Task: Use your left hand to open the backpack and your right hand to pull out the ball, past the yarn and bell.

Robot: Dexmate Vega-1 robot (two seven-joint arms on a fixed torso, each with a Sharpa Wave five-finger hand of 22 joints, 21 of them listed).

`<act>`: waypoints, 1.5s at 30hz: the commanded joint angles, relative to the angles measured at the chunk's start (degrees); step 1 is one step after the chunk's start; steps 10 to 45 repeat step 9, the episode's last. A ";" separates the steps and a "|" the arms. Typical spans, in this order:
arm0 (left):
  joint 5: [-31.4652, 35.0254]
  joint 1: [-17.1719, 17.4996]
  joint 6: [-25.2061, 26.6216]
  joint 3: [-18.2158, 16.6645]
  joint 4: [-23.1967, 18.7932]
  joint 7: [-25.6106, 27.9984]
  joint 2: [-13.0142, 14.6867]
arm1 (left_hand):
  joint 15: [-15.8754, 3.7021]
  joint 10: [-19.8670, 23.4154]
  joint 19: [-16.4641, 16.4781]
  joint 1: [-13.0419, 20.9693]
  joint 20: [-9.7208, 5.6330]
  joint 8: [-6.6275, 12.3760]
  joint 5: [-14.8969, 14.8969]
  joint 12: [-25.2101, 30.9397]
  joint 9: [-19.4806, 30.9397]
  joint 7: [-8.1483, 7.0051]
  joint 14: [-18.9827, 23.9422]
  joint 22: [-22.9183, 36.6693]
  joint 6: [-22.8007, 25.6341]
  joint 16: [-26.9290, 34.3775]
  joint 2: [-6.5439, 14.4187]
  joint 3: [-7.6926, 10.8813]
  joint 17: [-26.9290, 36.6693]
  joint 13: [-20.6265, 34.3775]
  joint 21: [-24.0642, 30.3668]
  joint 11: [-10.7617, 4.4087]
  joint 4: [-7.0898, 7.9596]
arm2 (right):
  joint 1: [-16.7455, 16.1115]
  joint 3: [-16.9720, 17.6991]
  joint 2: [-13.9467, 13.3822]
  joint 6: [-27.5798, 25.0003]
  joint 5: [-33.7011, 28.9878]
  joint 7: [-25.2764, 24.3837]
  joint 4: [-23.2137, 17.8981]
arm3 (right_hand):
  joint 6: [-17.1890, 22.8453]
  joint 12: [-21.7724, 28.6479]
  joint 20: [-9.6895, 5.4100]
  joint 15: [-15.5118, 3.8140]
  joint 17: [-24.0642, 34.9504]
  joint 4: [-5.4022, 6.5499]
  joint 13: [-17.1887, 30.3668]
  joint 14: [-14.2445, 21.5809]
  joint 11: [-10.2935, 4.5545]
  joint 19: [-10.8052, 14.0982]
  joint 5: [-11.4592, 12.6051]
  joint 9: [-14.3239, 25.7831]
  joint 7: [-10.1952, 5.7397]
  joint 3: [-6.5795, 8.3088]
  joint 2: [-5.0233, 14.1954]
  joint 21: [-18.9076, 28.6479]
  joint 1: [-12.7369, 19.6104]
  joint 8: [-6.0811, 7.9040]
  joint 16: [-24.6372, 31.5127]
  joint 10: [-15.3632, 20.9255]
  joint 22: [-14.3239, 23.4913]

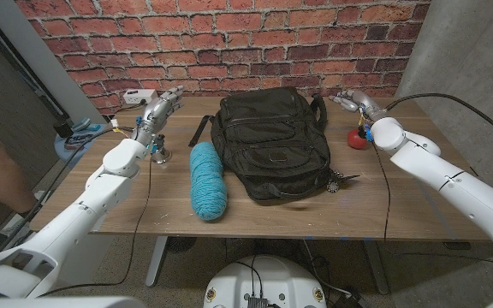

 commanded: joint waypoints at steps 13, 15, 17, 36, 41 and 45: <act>0.45 -1.31 -0.11 1.38 0.41 2.55 -2.66 | 0.27 0.27 0.28 -1.09 -0.87 -0.09 -0.26 0.31 0.09 0.66 0.41 -0.05 0.15 0.28 -0.15 0.45 0.33 -0.10 0.21 0.11 0.77 | -0.85 2.62 1.86 8.16 4.17 -1.00 2.71 | 0.63 -0.39 -0.46 -0.07 -0.38 -0.09 -0.36 -0.05 -0.02 -0.08 1.31 0.09 -0.07 1.10 1.71 0.43 -0.09 0.22 -0.08 0.70 0.14; 0.45 -1.31 -0.11 1.38 0.41 2.55 -2.66 | 0.27 0.27 0.28 -1.09 -0.87 -0.09 -0.26 0.31 0.09 0.66 0.41 -0.05 0.15 0.28 -0.15 0.45 0.33 -0.10 0.21 0.11 0.77 | -0.85 2.62 1.86 8.16 4.17 -1.00 2.71 | 0.63 -0.39 -0.46 -0.07 -0.38 -0.09 -0.36 -0.05 -0.02 -0.08 1.31 0.09 -0.07 1.10 1.71 0.43 -0.09 0.22 -0.08 0.70 0.14; 0.45 -1.31 -0.11 1.38 0.41 2.55 -2.66 | 0.27 0.27 0.28 -1.09 -0.87 -0.09 -0.26 0.31 0.09 0.66 0.41 -0.05 0.15 0.28 -0.15 0.45 0.33 -0.10 0.21 0.11 0.77 | -0.85 2.62 1.86 8.16 4.17 -1.00 2.71 | 0.63 -0.39 -0.46 -0.07 -0.38 -0.09 -0.36 -0.05 -0.02 -0.08 1.31 0.09 -0.07 1.10 1.71 0.43 -0.09 0.22 -0.08 0.70 0.14; 0.45 -1.31 -0.11 1.38 0.41 2.55 -2.66 | 0.27 0.27 0.28 -1.09 -0.87 -0.09 -0.26 0.31 0.09 0.66 0.41 -0.05 0.15 0.28 -0.15 0.45 0.33 -0.10 0.21 0.11 0.77 | -0.85 2.62 1.86 8.16 4.17 -1.00 2.71 | 0.63 -0.39 -0.46 -0.07 -0.38 -0.09 -0.36 -0.05 -0.02 -0.08 1.31 0.09 -0.07 1.10 1.71 0.43 -0.09 0.22 -0.08 0.70 0.14; 0.45 -1.31 -0.11 1.38 0.41 2.55 -2.66 | 0.27 0.27 0.28 -1.09 -0.87 -0.09 -0.26 0.31 0.09 0.66 0.41 -0.05 0.15 0.28 -0.15 0.45 0.33 -0.10 0.21 0.11 0.77 | -0.85 2.62 1.86 8.16 4.17 -1.00 2.71 | 0.63 -0.39 -0.46 -0.07 -0.38 -0.09 -0.36 -0.05 -0.02 -0.08 1.31 0.09 -0.07 1.10 1.71 0.43 -0.09 0.22 -0.08 0.70 0.14; 0.45 -1.31 -0.11 1.38 0.41 2.55 -2.66 | 0.27 0.27 0.28 -1.09 -0.87 -0.09 -0.26 0.31 0.09 0.66 0.41 -0.05 0.15 0.28 -0.15 0.45 0.33 -0.10 0.21 0.11 0.77 | -0.85 2.62 1.86 8.16 4.17 -1.00 2.71 | 0.63 -0.39 -0.46 -0.07 -0.38 -0.09 -0.36 -0.05 -0.02 -0.08 1.31 0.09 -0.07 1.10 1.71 0.43 -0.09 0.22 -0.08 0.70 0.14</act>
